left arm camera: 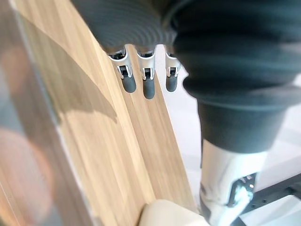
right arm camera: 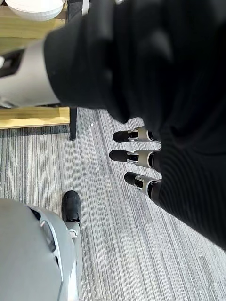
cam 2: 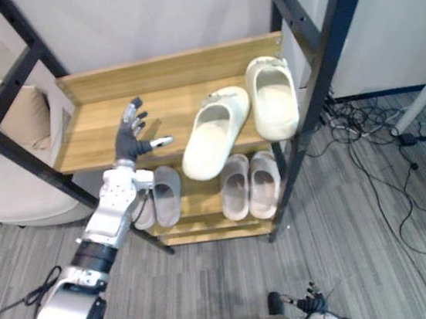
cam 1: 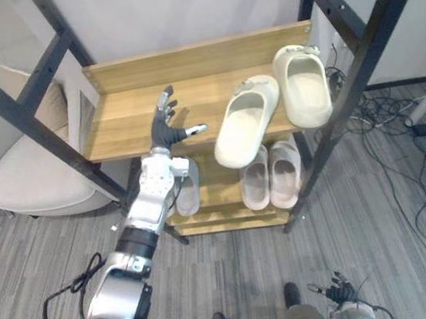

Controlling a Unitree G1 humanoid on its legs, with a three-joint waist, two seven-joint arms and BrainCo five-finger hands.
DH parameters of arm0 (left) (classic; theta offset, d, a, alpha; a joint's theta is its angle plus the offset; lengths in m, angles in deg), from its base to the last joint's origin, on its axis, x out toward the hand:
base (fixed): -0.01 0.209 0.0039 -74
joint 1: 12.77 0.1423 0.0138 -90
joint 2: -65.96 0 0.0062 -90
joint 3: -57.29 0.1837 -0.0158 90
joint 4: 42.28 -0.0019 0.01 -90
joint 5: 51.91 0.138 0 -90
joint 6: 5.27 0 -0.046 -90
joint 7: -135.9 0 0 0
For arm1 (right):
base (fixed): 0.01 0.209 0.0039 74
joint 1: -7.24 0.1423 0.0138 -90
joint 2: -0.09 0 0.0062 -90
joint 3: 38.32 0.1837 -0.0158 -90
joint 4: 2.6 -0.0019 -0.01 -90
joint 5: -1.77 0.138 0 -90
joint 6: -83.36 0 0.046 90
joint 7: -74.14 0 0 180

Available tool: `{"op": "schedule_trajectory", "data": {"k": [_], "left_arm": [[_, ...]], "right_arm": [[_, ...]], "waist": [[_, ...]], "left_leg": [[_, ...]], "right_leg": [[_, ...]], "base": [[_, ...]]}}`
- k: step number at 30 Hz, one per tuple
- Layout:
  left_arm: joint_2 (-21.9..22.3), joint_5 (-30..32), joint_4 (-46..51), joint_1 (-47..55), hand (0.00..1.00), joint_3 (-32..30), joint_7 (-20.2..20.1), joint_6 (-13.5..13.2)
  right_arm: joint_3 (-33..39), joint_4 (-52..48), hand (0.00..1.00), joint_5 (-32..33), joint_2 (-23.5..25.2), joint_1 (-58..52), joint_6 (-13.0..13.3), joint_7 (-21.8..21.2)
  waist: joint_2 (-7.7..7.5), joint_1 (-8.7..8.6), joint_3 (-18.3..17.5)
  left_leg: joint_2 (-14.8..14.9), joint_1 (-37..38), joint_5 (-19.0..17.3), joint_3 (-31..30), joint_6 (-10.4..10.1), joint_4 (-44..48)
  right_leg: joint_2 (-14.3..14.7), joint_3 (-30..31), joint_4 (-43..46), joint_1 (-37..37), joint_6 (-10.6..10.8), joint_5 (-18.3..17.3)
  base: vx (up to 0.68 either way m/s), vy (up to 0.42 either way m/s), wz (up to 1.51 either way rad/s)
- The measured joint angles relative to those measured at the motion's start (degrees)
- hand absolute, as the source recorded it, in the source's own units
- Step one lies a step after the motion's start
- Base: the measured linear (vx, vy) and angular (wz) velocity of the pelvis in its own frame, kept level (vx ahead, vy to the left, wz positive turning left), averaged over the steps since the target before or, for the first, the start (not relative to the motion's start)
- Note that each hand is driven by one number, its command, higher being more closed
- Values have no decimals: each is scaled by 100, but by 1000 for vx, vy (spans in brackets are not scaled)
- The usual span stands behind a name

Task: Organize the slippers on the shoe rack

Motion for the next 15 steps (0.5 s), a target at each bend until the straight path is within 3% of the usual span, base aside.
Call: {"op": "schedule_trajectory", "data": {"k": [15], "left_arm": [[349, -246, 891, 1052, 0, 163, -50, -152]], "right_arm": [[-222, 16, 0, -12, 46, 113, -5, 7]], "waist": [[-118, 173, -48]], "left_leg": [[6, 74, 15, -94, 5, 1]], "right_leg": [[0, -115, -2, 132, -13, -17]], "base": [[-23, -11, 3]]}}
